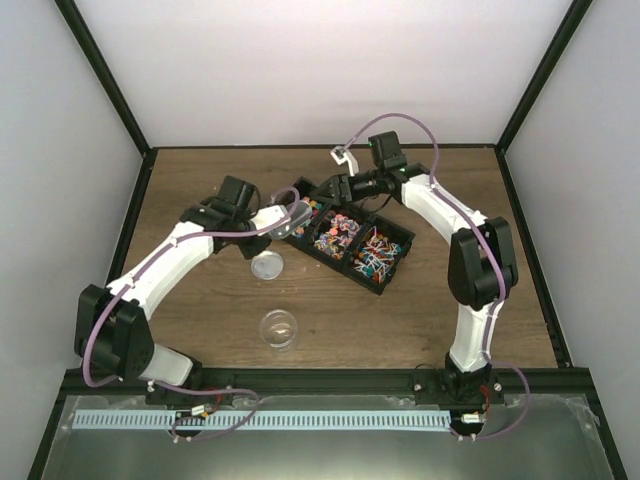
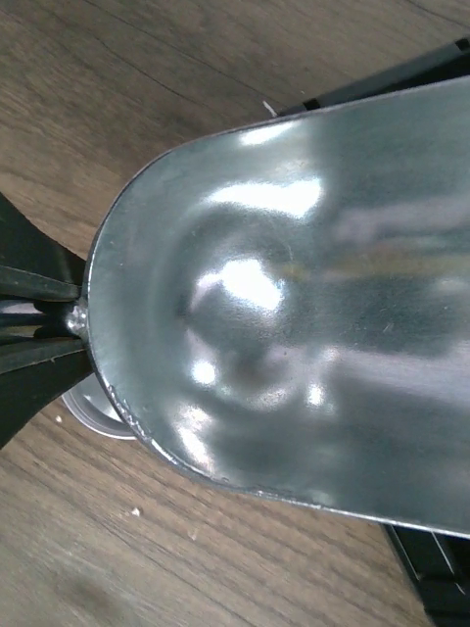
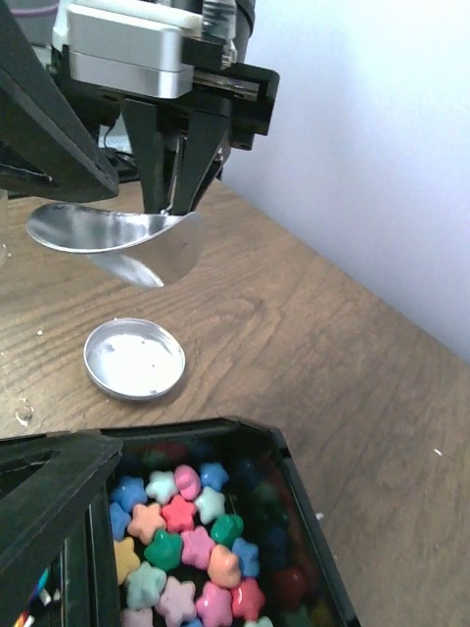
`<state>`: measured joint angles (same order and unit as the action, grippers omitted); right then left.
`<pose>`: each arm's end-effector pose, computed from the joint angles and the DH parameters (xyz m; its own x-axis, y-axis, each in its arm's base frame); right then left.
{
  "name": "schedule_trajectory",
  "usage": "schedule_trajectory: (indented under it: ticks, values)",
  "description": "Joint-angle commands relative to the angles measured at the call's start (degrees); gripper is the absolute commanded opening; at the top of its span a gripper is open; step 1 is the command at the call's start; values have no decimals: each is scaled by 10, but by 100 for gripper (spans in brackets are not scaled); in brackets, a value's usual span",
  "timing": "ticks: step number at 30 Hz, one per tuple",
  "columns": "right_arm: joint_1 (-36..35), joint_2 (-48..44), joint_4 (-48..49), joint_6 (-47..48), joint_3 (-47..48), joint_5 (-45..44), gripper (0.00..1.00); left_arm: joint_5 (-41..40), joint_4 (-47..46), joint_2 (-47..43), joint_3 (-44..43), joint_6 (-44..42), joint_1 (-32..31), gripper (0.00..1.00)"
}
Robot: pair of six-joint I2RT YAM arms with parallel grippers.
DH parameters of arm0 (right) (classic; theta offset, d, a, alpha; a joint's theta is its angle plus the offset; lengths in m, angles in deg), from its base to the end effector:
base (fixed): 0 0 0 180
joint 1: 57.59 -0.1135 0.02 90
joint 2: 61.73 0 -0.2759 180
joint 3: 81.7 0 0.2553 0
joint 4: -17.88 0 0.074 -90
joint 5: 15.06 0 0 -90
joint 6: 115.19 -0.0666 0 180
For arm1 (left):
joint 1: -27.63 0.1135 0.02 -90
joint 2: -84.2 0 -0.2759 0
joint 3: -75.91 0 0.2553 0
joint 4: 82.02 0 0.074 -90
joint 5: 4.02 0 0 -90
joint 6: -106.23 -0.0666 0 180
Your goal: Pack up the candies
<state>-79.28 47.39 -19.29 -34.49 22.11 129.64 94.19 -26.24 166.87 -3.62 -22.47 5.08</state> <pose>0.3958 0.2159 0.2746 -0.7442 -0.1955 -0.6387 -0.6613 0.3507 0.6631 0.2844 -0.1284 0.2533 -0.3374 0.8102 -0.4794 0.8439 0.4860 0.2273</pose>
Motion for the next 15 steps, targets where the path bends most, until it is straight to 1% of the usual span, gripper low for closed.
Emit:
schedule_trajectory:
  ticks: [1, 6, 9, 12, 15]
  values:
    - [-10, 21, -54, 23, 41, 41, 65, -14, -6, 13, -28, 40, -22, 4]
    - [-11, 30, -75, 53, 42, 79, 56, -11, -12, 18, -35, 34, -36, 4]
    - [-16, 42, -95, 68, 50, 87, 50, -11, -14, 22, -43, 32, -43, 4]
    - [-22, 57, -119, 81, 71, 90, 39, -12, -14, 28, -49, 33, -49, 4]
    - [-26, 65, -136, 91, 83, 93, 24, -11, -15, 32, -53, 38, -52, 4]
